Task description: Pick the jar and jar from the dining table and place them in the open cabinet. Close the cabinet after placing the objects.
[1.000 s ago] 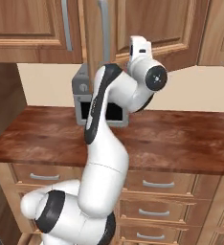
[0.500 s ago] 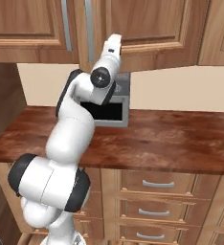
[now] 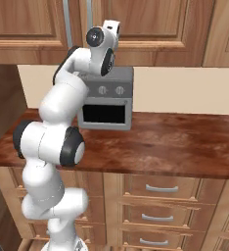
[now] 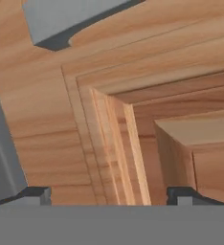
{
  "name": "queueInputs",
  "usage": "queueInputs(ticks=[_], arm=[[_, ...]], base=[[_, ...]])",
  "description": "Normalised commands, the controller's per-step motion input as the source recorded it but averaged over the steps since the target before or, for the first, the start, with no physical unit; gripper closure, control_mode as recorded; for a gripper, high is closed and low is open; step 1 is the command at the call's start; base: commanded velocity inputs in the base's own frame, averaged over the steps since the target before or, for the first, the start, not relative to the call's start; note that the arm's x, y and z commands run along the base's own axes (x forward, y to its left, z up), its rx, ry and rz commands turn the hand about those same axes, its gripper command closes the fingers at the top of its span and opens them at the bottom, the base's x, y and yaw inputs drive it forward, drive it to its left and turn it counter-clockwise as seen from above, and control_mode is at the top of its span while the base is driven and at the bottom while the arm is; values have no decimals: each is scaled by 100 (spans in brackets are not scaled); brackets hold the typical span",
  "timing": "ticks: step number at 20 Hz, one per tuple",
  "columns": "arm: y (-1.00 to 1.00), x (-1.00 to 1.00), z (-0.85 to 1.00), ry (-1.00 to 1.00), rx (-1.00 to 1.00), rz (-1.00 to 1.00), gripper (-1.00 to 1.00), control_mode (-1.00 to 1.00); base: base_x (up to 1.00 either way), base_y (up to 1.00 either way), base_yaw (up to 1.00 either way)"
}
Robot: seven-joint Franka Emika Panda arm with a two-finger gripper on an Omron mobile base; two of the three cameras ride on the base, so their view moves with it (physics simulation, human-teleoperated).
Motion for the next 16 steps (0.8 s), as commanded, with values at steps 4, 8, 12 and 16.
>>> queueInputs(ticks=[4,8,12,16], arm=[[18,9,-8,-17,0,-14,-100,-100],[19,7,-19,-24,0,-12,-100,-100],[3,-53,-4,-34,4,-15,-100,-100],[0,-100,0,-19,6,-17,-100,-100]], base=[[0,0,0],[0,0,0],[0,0,0],[0,0,0]])
